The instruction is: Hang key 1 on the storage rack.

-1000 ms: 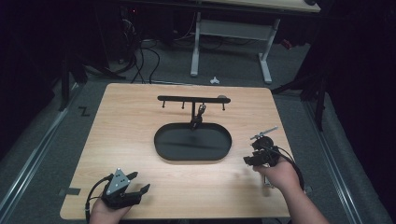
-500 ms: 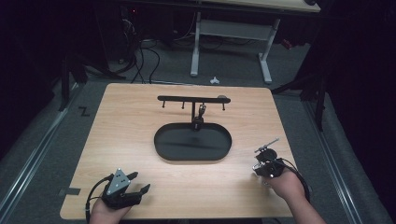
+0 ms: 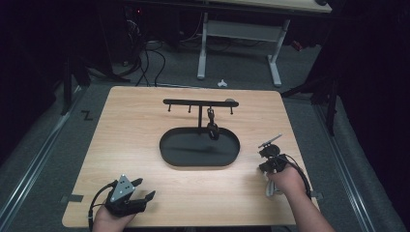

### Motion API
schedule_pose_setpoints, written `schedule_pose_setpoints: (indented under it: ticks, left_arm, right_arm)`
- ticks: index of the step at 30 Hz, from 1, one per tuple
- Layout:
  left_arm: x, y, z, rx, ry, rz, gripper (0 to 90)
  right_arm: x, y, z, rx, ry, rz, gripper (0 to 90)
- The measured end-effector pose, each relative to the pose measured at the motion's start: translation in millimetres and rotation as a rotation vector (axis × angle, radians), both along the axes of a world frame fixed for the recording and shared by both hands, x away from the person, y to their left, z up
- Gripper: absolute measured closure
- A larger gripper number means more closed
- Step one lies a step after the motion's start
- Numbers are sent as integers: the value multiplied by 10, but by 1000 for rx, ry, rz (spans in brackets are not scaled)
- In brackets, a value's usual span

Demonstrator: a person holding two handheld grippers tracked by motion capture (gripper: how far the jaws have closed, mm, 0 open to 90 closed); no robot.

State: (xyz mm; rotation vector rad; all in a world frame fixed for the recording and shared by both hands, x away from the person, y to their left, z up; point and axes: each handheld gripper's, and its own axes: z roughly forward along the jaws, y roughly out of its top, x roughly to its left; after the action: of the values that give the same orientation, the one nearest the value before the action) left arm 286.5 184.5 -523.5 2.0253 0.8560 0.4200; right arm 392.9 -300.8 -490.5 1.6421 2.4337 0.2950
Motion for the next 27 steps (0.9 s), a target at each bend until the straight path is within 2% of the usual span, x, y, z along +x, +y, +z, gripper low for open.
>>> schedule_pose_setpoints:
  ticks: [1, 5, 11, 13, 14, 15, 21, 24, 27]
  left_arm:
    - [3, 7, 0, -1, -1, 1, 336]
    - [3, 15, 1, -1, 0, 2, 336]
    - [0, -9, -1, 5, -1, -3, 336]
    - [-3, -17, 0, 7, -3, -5, 336]
    - [-5, -20, 1, 6, -3, -5, 336]
    - [-7, -21, 4, 7, -2, -7, 336]
    - [-16, -19, 10, 7, -4, -4, 336]
    - [-17, -17, 12, 5, -5, -3, 336]
    - [-17, -26, 9, 9, -4, -5, 336]
  right_arm:
    - [52, -46, -3, 11, -5, -19, 861]
    - [57, -140, 47, 52, -27, -46, 826]
    - [6, -375, 129, 100, -51, -105, 657]
    - [-12, -438, 124, 99, -57, -118, 632]
    - [-22, -473, 108, 121, -58, -119, 623]
    - [-31, -489, 88, 138, -65, -120, 617]
    - [-40, -521, -13, 168, -62, -120, 606]
    - [-52, -506, -39, 165, -64, -108, 615]
    - [-66, -490, -41, 155, -68, -87, 676]
